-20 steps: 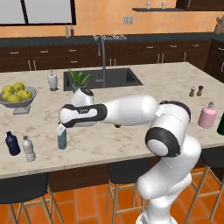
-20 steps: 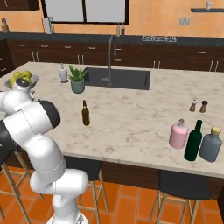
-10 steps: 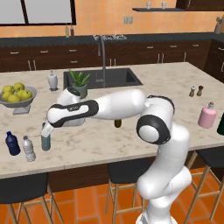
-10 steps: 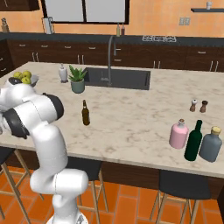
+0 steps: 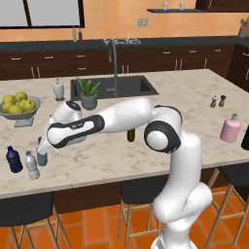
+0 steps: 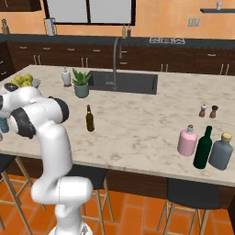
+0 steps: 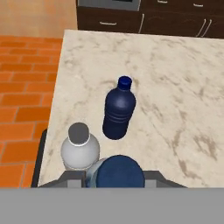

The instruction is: Move the plastic bottles in the middle to the plastics group, and the glass bottles in the middle to the glass group.

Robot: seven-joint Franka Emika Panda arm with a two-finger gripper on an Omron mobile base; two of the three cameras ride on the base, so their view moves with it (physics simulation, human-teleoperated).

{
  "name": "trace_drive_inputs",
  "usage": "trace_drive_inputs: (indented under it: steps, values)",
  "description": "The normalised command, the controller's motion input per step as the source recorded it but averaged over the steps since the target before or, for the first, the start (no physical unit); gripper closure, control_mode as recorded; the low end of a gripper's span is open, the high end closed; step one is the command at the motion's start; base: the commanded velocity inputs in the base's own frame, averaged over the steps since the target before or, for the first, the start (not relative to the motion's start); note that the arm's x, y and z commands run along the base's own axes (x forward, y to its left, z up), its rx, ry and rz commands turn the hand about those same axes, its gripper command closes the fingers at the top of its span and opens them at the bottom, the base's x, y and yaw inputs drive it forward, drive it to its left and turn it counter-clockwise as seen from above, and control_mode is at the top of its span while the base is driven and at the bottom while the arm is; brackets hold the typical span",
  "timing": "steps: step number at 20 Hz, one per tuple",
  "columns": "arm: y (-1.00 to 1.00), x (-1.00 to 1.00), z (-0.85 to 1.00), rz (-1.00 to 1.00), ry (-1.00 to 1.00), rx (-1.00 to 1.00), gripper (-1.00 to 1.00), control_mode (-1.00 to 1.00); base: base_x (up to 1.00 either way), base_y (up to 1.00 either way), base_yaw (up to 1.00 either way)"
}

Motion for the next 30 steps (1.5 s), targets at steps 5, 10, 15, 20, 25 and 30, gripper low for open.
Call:
trace_drive_inputs:
  steps: [5,10,15,20,25,30]
  values:
    - [0.34,0.11,0.0,0.0,0.0,-0.03,1.0,-1.0,0.0,0.0,0.0]
    - [0.02,0.08,0.05,0.0,0.04,-0.09,1.0,-1.0,0.0,0.0,0.0]
    - [-0.18,0.33,0.28,0.0,0.01,0.0,1.0,-1.0,0.0,0.0,0.0]
    - [-0.26,0.13,-0.01,0.0,0.0,0.0,1.0,-1.0,0.0,0.0,0.0]
    - [0.02,0.04,-0.32,0.01,0.0,0.0,1.0,-1.0,0.0,0.0,0.0]
    - [0.01,0.11,-0.4,0.01,0.0,0.0,1.0,-1.0,0.0,0.0,0.0]
